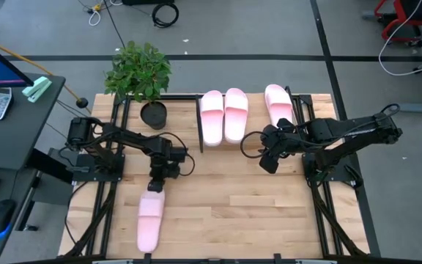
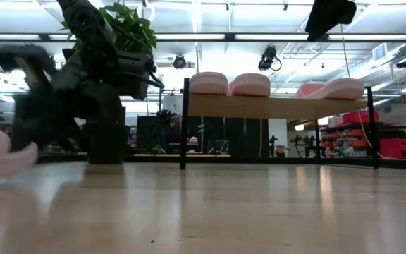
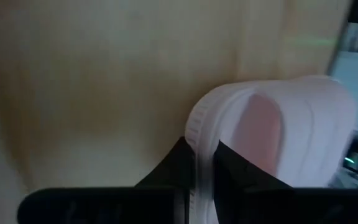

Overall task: Pick and place slides into the shelf
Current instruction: Put the pink slide on the shelf

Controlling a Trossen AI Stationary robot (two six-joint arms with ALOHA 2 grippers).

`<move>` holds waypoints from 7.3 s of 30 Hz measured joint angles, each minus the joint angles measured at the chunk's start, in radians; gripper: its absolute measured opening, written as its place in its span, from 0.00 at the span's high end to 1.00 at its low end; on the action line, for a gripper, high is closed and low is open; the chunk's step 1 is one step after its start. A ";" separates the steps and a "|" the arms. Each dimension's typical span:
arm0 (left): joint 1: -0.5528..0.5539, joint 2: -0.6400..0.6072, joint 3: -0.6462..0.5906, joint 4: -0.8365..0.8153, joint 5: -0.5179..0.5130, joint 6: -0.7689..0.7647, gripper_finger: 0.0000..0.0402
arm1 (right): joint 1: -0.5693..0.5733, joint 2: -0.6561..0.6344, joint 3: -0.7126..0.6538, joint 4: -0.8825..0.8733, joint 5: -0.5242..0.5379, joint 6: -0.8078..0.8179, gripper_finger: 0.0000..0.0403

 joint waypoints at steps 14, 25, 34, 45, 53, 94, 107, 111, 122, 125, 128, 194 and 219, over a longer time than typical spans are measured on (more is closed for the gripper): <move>-0.011 -0.051 0.397 -0.458 0.100 0.072 0.90 | 0.000 -0.086 0.000 -0.080 -0.062 -0.004 0.56; 0.002 -0.052 0.816 -0.478 0.048 -0.115 0.90 | 0.000 -0.220 0.000 -0.107 -0.166 0.055 0.59; 0.049 -0.052 0.977 -0.481 -0.161 -0.224 0.90 | 0.000 -0.241 0.000 -0.104 -0.201 0.222 0.59; 0.142 -0.053 1.048 -0.228 -0.279 -0.249 0.90 | 0.158 -0.207 0.000 0.002 -0.223 0.260 0.55; 0.229 -0.053 1.077 -0.193 -0.250 -0.240 0.90 | 0.308 -0.194 0.000 0.254 -0.209 0.136 0.56; 0.391 0.256 1.519 -0.381 0.249 -0.400 0.90 | 0.497 0.382 0.872 -0.443 0.209 -1.138 0.70; 0.388 0.257 1.500 -0.394 0.343 -0.451 0.91 | 0.525 0.380 0.875 -0.423 0.326 -1.193 0.35; 0.390 0.257 1.500 -0.392 0.342 -0.445 0.91 | 0.560 0.380 0.875 -0.361 0.384 -1.204 0.28; 0.400 0.308 1.500 -0.354 0.358 -0.449 0.91 | 0.607 0.380 0.834 -0.285 0.407 -1.309 0.35; 0.402 0.324 1.499 -0.339 0.375 -0.451 0.91 | 0.598 0.379 0.781 -0.282 0.403 -1.310 0.39; 0.404 0.335 1.500 -0.333 0.397 -0.464 0.91 | 0.595 0.381 0.721 -0.296 0.399 -1.311 0.41; 0.322 0.116 1.502 0.097 -0.114 -0.306 0.89 | 0.264 0.280 0.672 -0.443 0.684 -0.950 0.82; 0.127 0.036 1.502 -0.007 -0.186 -0.199 0.96 | -0.149 0.301 0.669 -0.324 0.421 -1.196 0.83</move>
